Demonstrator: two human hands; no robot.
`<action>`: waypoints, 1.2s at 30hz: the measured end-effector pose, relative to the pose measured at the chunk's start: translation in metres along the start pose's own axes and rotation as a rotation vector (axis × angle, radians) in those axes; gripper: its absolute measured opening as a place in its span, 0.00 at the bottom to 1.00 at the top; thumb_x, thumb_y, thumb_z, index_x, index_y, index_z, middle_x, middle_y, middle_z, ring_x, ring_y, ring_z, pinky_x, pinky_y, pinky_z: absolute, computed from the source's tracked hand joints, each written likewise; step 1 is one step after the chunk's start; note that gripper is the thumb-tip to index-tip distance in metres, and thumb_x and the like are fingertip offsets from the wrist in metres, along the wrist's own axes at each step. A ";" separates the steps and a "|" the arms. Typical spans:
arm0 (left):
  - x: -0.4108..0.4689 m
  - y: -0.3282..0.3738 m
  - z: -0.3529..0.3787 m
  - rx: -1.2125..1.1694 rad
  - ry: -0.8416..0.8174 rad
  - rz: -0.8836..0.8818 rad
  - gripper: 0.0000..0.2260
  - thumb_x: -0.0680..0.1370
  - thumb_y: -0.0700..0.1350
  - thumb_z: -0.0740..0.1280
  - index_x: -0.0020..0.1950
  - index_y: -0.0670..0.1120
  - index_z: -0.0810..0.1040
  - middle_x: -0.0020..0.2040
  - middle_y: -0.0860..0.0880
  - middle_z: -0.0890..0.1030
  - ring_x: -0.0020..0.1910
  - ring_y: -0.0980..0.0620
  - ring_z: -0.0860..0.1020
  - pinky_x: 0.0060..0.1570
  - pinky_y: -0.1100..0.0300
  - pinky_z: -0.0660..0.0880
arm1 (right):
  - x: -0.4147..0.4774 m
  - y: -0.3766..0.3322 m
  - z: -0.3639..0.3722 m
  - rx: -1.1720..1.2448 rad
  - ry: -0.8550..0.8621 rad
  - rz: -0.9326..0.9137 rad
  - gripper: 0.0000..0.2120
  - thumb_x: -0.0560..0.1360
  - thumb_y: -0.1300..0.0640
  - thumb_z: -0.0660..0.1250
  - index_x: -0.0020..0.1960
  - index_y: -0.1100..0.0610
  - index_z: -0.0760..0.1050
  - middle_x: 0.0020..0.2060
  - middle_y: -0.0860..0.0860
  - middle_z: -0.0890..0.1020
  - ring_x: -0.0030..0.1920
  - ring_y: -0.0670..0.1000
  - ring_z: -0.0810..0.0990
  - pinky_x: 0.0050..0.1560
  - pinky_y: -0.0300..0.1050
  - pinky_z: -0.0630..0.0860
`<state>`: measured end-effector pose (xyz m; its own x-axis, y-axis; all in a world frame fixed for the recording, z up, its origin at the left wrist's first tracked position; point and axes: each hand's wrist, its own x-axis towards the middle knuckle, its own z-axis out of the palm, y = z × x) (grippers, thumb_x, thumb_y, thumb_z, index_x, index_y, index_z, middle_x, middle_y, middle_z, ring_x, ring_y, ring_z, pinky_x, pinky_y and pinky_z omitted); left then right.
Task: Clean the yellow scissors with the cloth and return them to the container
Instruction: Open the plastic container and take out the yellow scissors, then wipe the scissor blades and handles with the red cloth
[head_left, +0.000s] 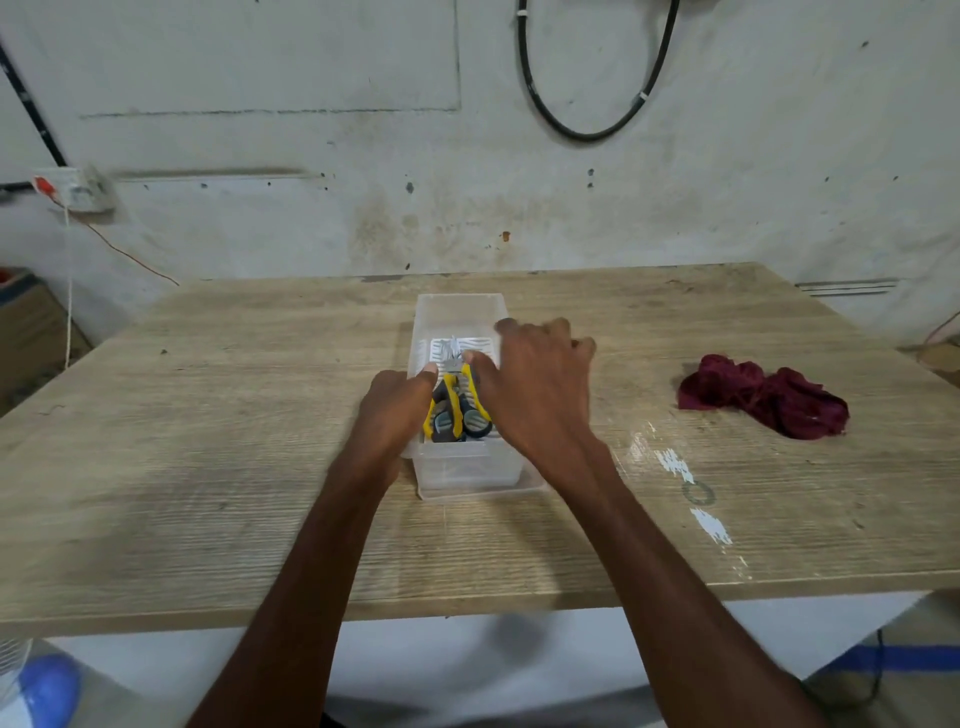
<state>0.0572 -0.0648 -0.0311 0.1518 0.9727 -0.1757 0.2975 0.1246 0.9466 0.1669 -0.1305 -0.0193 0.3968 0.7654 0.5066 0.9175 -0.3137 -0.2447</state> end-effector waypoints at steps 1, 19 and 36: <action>0.002 -0.001 0.001 0.014 0.008 0.009 0.14 0.81 0.50 0.63 0.57 0.40 0.78 0.43 0.46 0.80 0.39 0.49 0.78 0.31 0.60 0.68 | 0.008 -0.004 0.004 -0.095 -0.070 -0.079 0.14 0.77 0.45 0.61 0.52 0.56 0.74 0.49 0.55 0.82 0.60 0.59 0.71 0.58 0.59 0.62; -0.008 0.016 0.000 0.523 0.225 0.201 0.26 0.82 0.59 0.57 0.68 0.39 0.71 0.66 0.37 0.75 0.66 0.37 0.73 0.60 0.50 0.70 | 0.001 0.021 -0.022 0.856 0.132 0.388 0.04 0.63 0.51 0.74 0.37 0.50 0.84 0.33 0.46 0.85 0.36 0.45 0.83 0.40 0.43 0.79; -0.031 0.028 0.169 -0.186 -0.486 0.223 0.08 0.75 0.41 0.72 0.35 0.46 0.85 0.31 0.47 0.82 0.27 0.54 0.76 0.31 0.62 0.76 | -0.042 0.167 -0.029 1.085 0.179 0.546 0.06 0.67 0.60 0.77 0.42 0.61 0.84 0.24 0.50 0.78 0.24 0.46 0.72 0.26 0.39 0.71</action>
<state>0.2198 -0.1247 -0.0444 0.6212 0.7831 -0.0292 0.0447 0.0017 0.9990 0.3043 -0.2310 -0.0573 0.7984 0.5651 0.2079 0.1647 0.1271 -0.9781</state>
